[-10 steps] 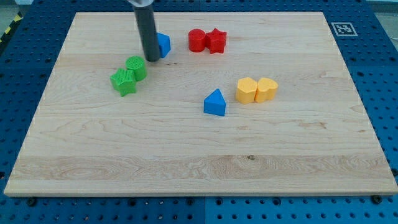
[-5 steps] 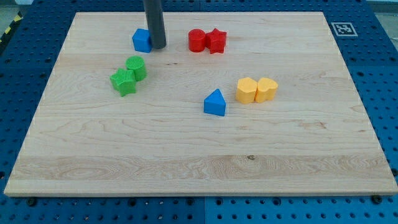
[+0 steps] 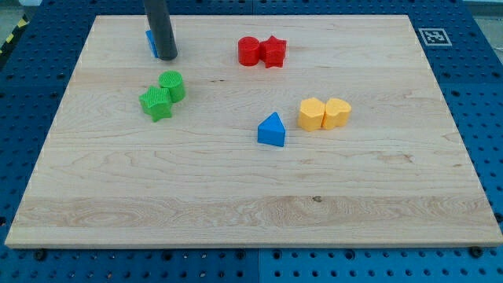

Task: Move the blue cube towards top left

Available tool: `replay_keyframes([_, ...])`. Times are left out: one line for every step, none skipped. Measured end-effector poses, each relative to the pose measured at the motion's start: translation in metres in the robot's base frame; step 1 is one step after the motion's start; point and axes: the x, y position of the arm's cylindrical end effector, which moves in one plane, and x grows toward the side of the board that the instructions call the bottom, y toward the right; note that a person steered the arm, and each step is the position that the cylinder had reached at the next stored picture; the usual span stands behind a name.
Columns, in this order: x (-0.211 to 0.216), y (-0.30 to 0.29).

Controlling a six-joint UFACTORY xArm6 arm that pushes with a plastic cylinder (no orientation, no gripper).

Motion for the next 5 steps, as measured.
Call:
replay_keyframes([-0.016, 0.009])
replay_keyframes([-0.018, -0.013])
replay_keyframes([0.011, -0.021])
replay_keyframes([-0.014, -0.03])
replay_keyframes([-0.023, -0.028])
